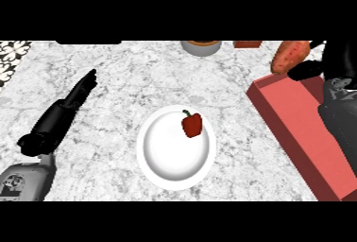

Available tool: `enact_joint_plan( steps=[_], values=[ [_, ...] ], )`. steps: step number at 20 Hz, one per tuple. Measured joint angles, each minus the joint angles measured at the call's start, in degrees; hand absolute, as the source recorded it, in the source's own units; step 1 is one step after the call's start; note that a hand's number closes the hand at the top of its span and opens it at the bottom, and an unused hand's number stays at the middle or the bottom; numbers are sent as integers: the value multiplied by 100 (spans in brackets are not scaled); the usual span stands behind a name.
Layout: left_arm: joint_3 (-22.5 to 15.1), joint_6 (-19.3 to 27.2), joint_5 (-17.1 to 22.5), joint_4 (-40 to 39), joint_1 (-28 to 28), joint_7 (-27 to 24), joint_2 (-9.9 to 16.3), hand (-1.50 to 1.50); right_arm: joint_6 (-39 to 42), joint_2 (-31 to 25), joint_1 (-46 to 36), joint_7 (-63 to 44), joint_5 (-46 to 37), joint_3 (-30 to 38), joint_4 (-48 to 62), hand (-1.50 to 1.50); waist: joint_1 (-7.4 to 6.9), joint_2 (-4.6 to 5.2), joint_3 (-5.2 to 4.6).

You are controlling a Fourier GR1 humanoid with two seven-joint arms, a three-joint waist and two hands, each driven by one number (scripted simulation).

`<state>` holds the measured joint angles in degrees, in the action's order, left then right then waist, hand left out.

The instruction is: Pick the sweet potato from the plate and place it in the cardboard box

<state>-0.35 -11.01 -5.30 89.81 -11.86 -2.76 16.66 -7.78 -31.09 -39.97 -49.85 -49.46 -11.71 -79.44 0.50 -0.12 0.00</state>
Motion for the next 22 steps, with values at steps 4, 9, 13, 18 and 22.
enact_joint_plan(
  steps=[4,9,13,18,22],
  values=[
    [-33,20,-36,-17,8,-14,-78,0,745,-317,192,313,628,375,298,150,-11,7,0],
    [53,-81,22,7,6,-13,-25,0,1384,-625,591,996,1325,847,781,150,-32,14,2],
    [58,-80,-33,-130,-109,-68,-64,0,1980,-896,797,1453,1648,1058,1186,150,-38,20,1],
    [97,-108,-48,-146,-132,-34,-90,0,2620,-959,1083,1913,2048,1233,1292,-150,-36,12,1],
    [103,-141,-63,-64,-46,-37,-105,0,2649,-1004,1261,2671,2313,1504,1255,-150,-40,9,4]
  ],
)
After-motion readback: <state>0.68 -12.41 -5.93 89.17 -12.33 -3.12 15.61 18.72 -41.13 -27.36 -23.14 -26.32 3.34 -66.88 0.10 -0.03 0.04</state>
